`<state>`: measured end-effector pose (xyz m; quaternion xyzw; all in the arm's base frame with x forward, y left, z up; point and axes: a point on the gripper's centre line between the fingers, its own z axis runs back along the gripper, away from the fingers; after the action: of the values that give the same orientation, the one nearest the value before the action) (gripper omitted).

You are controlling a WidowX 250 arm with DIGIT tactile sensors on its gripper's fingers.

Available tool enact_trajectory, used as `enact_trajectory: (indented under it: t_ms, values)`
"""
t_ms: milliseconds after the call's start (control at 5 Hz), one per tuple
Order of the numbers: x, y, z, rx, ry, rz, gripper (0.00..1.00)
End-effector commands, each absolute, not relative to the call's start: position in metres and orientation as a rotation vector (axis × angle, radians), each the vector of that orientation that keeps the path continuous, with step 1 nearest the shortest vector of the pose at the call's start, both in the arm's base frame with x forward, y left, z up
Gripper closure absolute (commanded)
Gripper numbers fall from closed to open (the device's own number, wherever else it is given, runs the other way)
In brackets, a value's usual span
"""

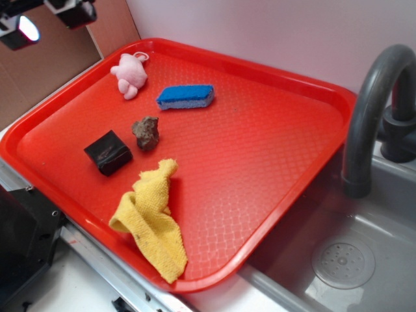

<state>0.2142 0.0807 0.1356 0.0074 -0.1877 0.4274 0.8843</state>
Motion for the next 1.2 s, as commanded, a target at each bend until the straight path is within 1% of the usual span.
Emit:
enact_trajectory:
  t_ms: [0, 200, 400, 600, 800, 1000]
  values:
    - [0.252, 0.112, 0.106, 0.039, -0.414, 0.968, 0.0]
    - [0.266, 0.121, 0.084, 0.059, -0.413, 0.983, 0.0]
    - [0.275, 0.128, 0.066, 0.083, -0.382, 0.979, 0.0]
    - [0.281, 0.135, 0.048, 0.087, -0.344, 0.969, 0.0]
    - [0.284, 0.135, 0.029, 0.049, -0.298, 0.953, 0.0]
    - [0.283, 0.132, 0.016, 0.059, -0.27, 0.964, 0.15]
